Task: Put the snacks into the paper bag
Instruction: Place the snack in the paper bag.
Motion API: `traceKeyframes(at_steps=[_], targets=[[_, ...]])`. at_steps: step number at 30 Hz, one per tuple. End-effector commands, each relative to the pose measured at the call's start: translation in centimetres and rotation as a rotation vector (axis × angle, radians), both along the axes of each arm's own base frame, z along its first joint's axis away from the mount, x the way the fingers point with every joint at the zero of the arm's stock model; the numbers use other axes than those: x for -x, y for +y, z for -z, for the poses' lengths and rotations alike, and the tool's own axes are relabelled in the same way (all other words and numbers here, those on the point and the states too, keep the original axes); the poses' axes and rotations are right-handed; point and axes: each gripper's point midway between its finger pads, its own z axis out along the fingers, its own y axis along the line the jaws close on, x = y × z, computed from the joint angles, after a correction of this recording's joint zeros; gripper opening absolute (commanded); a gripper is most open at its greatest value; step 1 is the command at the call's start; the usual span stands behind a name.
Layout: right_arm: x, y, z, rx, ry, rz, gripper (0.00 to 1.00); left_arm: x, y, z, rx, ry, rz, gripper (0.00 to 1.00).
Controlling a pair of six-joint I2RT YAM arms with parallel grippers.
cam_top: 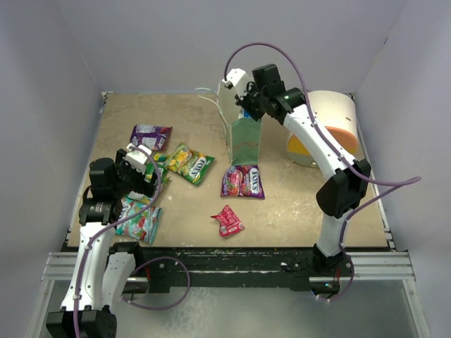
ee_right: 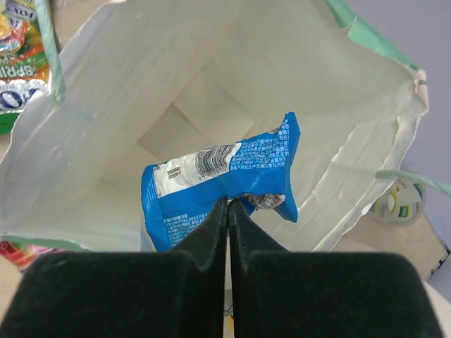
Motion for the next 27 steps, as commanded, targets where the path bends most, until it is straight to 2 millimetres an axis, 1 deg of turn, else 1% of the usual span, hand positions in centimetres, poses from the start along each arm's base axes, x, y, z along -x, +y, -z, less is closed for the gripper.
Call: traceKeyframes(at_steps=[1,9,16,19,22,27], targets=[[0.9,-0.7,-1.8,0.007,0.004,0.022,0.0,-0.2,-0.2,-0.8,-0.004,-0.044,0.027,0.99],[2.0,-1.8,-2.1,0.054,0.04,0.03,0.0,-0.1,-0.3,-1.0,-0.006,-0.051,0.031,0.99],[2.2,-3.0,-1.3,0.103,0.068,0.048,0.0,0.0,-0.3,-0.9,-0.005,-0.052,0.032,0.99],[1.9,-2.6,-1.3,0.095,0.07,0.041,0.0,0.0,-0.3,-0.9,-0.005,-0.051,0.032,0.99],[1.3,-1.7,-1.4,0.069,0.071,0.026,0.0,0.0,-0.4,-0.9,-0.003,-0.051,0.037,0.99],[-0.1,-0.5,-0.3,0.055,0.1,0.021,0.0,0.1,-0.6,-1.0,0.002,-0.051,0.045,0.99]])
